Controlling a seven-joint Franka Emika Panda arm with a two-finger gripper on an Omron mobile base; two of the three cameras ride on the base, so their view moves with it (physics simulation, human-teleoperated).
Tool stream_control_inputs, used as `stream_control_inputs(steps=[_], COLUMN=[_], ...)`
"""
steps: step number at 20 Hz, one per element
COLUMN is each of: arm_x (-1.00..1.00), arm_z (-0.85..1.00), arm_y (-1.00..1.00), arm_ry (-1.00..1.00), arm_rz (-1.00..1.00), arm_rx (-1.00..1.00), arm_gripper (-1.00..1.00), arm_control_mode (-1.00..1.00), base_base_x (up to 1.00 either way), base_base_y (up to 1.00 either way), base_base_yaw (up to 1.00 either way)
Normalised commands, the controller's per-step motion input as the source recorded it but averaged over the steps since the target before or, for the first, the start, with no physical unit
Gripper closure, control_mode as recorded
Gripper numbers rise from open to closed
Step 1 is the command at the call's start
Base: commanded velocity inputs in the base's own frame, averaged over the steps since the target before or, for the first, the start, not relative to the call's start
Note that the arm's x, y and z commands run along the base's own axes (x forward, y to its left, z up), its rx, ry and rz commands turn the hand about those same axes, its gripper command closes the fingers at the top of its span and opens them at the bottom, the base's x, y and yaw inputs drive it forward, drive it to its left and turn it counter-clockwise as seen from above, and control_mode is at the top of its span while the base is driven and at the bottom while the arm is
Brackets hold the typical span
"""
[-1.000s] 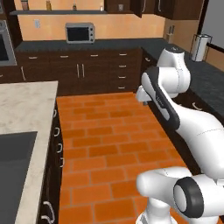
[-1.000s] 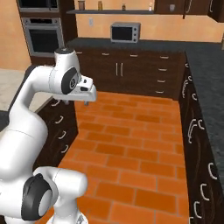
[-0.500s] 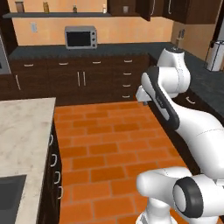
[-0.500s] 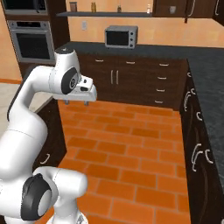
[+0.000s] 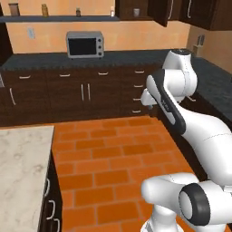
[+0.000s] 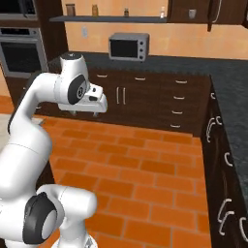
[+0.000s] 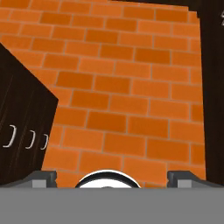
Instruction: Gather all objects into one cabinet and sort the glasses and bowls to opposite sides.
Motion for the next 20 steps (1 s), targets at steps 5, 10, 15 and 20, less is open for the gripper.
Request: stream_control_inputs(steps=[5, 10, 15, 20], arm_x=[0.00, 0.00, 0.00, 0.00], arm_z=[0.00, 0.00, 0.00, 0.00], arm_y=[0.00, 0.00, 0.00, 0.00], arm_ry=[0.00, 0.00, 0.00, 0.00], arm_rz=[0.00, 0.00, 0.00, 0.00], arm_rx=[0.00, 0.00, 0.00, 0.00], arm_gripper=[-1.00, -1.00, -1.00, -1.00], arm_control_mode=[1.00, 1.00, 1.00, 1.00], base_base_x=[1.00, 1.00, 1.00, 1.00], base_base_y=[0.00, 0.00, 0.00, 0.00], base_base_yaw=[0.01, 0.01, 0.00, 0.00])
